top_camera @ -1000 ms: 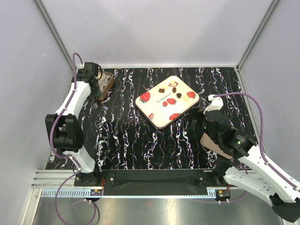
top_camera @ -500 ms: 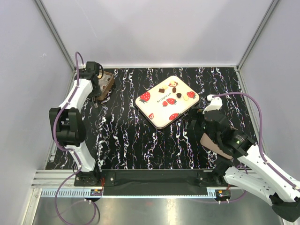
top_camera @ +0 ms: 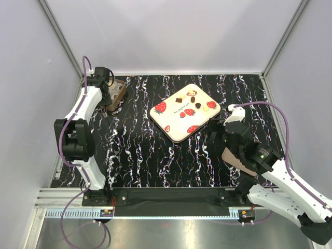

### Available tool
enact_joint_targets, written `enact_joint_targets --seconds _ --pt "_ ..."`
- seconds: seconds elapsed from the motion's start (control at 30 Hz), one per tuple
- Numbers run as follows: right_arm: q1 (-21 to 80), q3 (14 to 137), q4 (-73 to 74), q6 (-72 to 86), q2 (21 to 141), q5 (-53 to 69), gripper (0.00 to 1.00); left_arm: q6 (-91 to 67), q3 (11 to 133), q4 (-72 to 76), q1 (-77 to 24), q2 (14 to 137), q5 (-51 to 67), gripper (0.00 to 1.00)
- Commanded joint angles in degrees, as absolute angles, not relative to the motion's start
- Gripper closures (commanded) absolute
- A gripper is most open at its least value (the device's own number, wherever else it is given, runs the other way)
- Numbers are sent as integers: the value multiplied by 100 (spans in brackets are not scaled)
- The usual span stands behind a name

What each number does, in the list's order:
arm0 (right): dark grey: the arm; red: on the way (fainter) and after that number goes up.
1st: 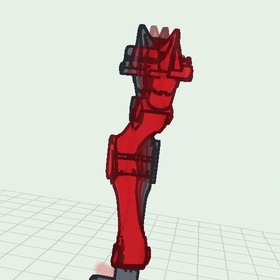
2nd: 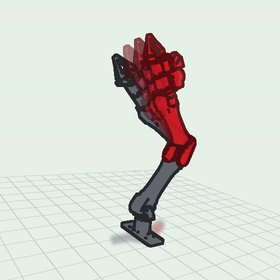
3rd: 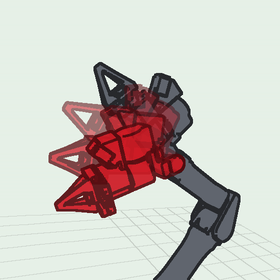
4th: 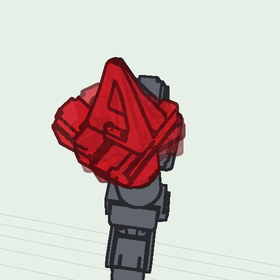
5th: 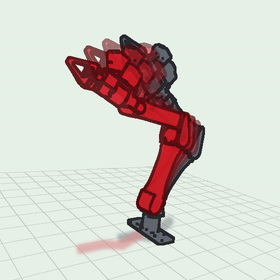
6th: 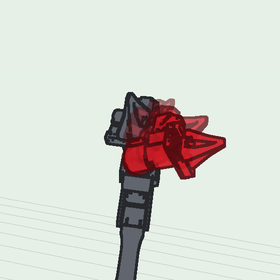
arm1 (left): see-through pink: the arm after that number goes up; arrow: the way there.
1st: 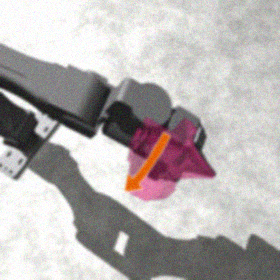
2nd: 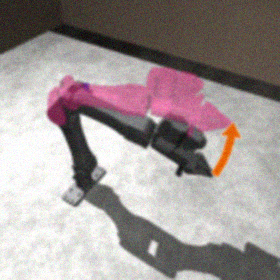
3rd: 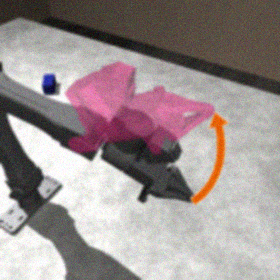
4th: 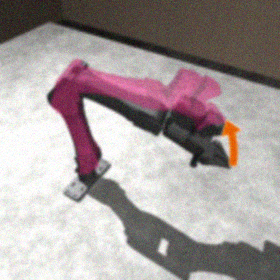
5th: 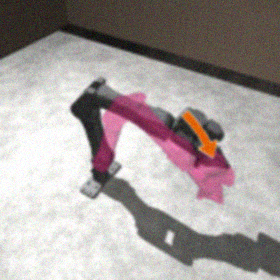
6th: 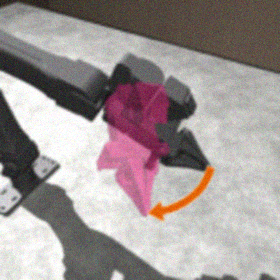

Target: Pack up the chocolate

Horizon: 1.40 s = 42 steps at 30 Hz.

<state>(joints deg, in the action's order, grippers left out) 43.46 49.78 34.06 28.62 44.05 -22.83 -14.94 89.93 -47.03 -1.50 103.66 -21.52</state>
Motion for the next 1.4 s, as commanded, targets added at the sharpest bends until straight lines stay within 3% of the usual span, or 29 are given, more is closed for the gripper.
enact_joint_targets --seconds 0.0,0.23,0.6,0.97,1.37 --pt "4359 4983 3173 2786 4421 -2329 0 -1529 9351 -4631 -114 10327 -2312 61" --pt "4359 5089 3252 2777 4386 -2382 0 -1319 9633 -4676 -237 9670 -1592 60" --pt "4359 5256 3436 2953 4324 -2329 0 -948 9326 -3974 -2381 9167 -853 58" --pt "4359 5361 3718 3006 4184 -2417 0 -1046 9553 -3129 -3532 10335 -747 53" --pt "4351 5317 3735 3006 4140 -2434 0 -879 9905 -3023 -3832 11443 -1160 43"
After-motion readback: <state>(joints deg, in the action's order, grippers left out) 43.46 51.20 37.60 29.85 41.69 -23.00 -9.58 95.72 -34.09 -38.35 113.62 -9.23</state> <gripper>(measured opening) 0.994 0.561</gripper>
